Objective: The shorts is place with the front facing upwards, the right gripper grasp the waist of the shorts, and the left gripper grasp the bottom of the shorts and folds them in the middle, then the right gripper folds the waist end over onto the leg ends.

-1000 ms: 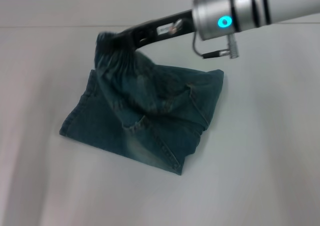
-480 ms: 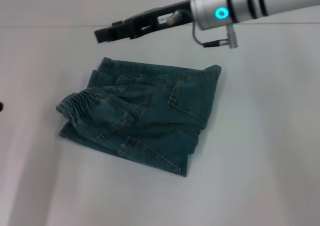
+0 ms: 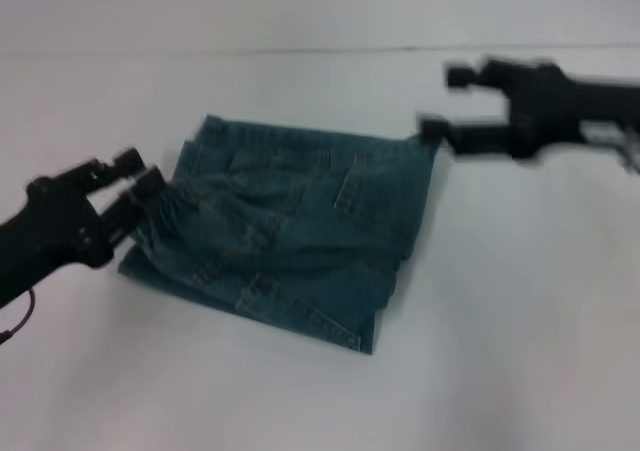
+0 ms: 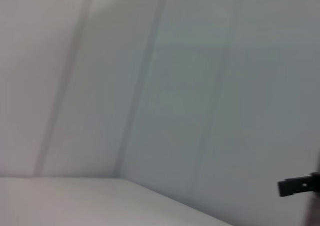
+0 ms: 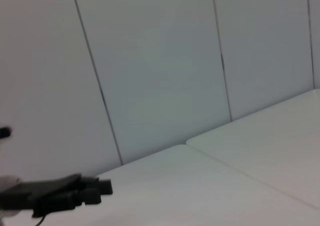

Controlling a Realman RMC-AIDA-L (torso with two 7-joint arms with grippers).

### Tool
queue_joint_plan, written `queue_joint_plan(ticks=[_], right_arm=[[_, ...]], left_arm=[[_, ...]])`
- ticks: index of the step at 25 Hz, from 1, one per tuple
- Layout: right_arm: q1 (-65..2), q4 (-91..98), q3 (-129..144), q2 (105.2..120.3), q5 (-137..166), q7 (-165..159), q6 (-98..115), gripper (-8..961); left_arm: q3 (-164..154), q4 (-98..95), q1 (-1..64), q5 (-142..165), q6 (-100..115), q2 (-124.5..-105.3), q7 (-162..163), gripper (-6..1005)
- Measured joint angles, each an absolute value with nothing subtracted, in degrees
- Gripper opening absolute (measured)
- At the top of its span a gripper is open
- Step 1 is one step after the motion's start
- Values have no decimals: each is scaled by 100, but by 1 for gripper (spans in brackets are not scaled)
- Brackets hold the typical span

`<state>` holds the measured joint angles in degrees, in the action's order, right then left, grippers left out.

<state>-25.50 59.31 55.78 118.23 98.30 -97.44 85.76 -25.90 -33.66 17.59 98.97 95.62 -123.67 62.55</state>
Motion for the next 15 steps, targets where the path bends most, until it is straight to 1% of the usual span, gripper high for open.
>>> queue_joint_plan(ticks=[2, 4, 5, 7, 10, 13, 15], right_arm=[[-2321, 5786, 5156, 11816, 9852, -9275, 9153, 905], [-2126, 5719, 4916, 11849, 9909, -8885, 9461, 940], [-2008, 5695, 4857, 11871, 9955, -8671, 9560, 939], [-1858, 5628, 4851, 11911, 10058, -8392, 9605, 937], [-1822, 5456, 4862, 11947, 10232, -8266, 9610, 934], [-1876, 5304, 4884, 11950, 10368, -8236, 9596, 931], [-1915, 5235, 4885, 11951, 10454, -8205, 9578, 930]], left_arm=[[-2670, -3537, 1829, 10133, 9651, -12357, 6454, 176], [-2768, -3586, 1931, 10326, 9607, -12348, 6524, 214], [-2822, -3601, 1973, 10419, 9583, -12341, 6557, 233], [-2968, -3636, 2086, 10631, 9539, -12334, 6657, 314], [-3159, -3683, 2216, 10871, 9380, -12332, 6834, 436], [-3333, -3771, 2261, 10954, 9240, -12337, 6961, 672], [-3421, -3811, 2263, 10961, 9201, -12343, 6995, 761]])
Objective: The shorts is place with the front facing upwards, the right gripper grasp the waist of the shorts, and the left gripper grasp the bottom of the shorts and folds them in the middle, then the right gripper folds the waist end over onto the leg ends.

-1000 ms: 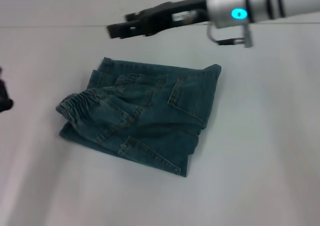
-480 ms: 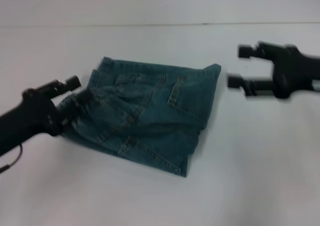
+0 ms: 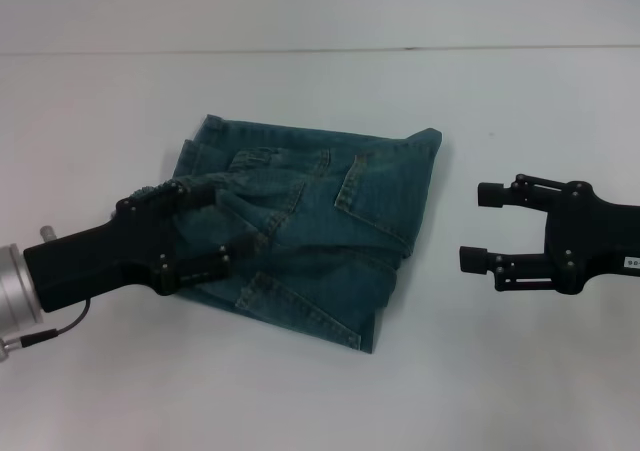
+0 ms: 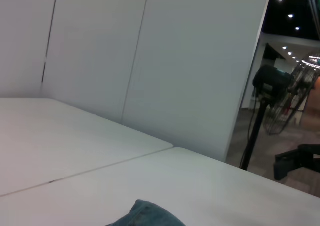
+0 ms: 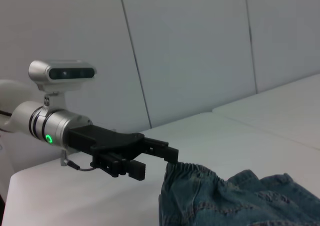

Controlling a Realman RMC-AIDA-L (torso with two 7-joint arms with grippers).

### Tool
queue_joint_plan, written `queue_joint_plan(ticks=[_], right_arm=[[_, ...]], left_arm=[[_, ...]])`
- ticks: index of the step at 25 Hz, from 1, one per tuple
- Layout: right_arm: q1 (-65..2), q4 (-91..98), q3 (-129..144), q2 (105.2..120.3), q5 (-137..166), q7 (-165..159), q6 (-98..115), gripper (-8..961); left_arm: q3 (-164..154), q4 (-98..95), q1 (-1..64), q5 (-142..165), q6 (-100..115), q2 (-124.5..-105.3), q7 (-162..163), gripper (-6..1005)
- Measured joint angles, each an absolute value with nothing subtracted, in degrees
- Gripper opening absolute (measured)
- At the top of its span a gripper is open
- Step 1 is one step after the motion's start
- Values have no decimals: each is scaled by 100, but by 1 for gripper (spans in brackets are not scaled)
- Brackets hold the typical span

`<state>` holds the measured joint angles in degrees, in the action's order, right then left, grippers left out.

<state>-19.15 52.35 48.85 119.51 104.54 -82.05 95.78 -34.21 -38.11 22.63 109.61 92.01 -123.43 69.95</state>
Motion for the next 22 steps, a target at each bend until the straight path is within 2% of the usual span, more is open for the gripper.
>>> queue_joint_plan(ticks=[3, 9, 22], right_arm=[[-1937, 5203, 4885, 11952, 10509, -8190, 9571, 930], [-1973, 5092, 4883, 11953, 10525, -8139, 9562, 929], [-2045, 4933, 4892, 11953, 10547, -8114, 9462, 930]], left_arm=[[-3445, -3815, 2262, 10967, 9188, -12345, 7033, 895], [-3452, -3819, 2231, 11002, 9208, -12348, 7039, 949], [-3473, -3824, 2254, 11207, 9227, -12367, 7046, 949]])
